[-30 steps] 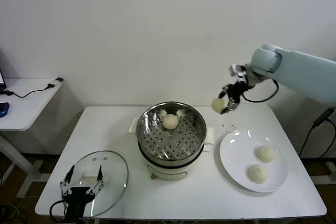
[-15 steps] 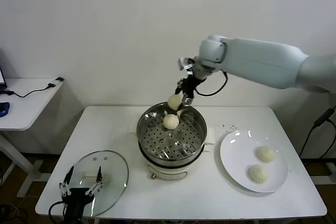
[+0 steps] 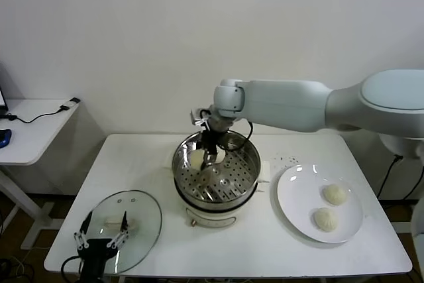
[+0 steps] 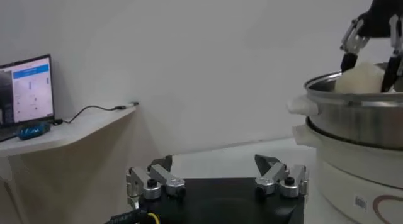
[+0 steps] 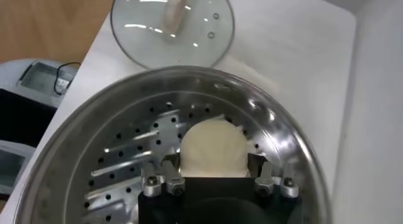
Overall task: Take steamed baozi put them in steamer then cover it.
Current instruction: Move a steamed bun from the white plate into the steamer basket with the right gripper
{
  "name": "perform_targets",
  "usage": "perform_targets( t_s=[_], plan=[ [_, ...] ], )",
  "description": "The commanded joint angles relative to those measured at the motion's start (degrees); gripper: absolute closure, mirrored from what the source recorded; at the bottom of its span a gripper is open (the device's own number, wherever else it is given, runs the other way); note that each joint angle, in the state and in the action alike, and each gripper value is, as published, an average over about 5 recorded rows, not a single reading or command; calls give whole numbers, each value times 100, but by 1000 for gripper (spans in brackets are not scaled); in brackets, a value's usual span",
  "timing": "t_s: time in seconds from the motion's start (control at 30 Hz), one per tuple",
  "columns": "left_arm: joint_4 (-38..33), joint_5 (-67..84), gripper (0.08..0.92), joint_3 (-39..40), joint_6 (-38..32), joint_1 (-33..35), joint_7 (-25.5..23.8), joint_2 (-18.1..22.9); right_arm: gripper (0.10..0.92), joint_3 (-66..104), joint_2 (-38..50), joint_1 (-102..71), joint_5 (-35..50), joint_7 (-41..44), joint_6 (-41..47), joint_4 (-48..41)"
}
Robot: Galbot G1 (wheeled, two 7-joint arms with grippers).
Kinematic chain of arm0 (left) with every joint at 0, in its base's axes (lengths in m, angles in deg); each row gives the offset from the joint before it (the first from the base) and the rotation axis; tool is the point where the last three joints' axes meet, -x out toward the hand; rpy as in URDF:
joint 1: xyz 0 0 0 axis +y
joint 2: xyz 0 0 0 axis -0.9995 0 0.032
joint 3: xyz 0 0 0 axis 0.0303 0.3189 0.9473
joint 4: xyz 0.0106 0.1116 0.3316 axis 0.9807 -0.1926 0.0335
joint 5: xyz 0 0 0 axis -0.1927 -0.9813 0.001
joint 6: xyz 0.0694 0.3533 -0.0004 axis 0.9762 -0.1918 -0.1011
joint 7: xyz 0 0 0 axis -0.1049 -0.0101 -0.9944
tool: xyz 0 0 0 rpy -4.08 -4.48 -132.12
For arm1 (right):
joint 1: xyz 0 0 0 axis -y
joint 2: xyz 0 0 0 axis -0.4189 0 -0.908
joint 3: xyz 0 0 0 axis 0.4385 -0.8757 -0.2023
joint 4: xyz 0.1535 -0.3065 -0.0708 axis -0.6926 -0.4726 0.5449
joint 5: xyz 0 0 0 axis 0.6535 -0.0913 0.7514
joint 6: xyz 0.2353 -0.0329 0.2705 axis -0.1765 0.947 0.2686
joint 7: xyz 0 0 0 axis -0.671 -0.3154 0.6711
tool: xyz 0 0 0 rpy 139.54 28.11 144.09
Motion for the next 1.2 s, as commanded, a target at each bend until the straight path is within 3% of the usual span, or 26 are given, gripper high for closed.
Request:
perform_targets(
  t_s=[0.03,0.2,0.43,0.53,0.83,1.2],
  plan=[
    [7,24,177,-18,-12,16,5,1,338,-128,-191,-249,11,-164,32,38],
    [27,33,177,-29,-30,36,10,3,333,-118,-151,-302,-3,-215,37,37],
    [38,25,177,-17,-19,3,9,22,218,-9,24,-175,11,-170,56,126],
    [27,19,177,-12,-9,-5,7,24,205,61,292,48,28,-18,10,275],
    [-97,35,177,8,63,12,-2,44,203,111,2045,1024,-42,605,-294,1241],
    [-127,-67,177,19,124,-24,-7,73,203,57,4508,1068,-1453,1042,-563,2314]
  ],
)
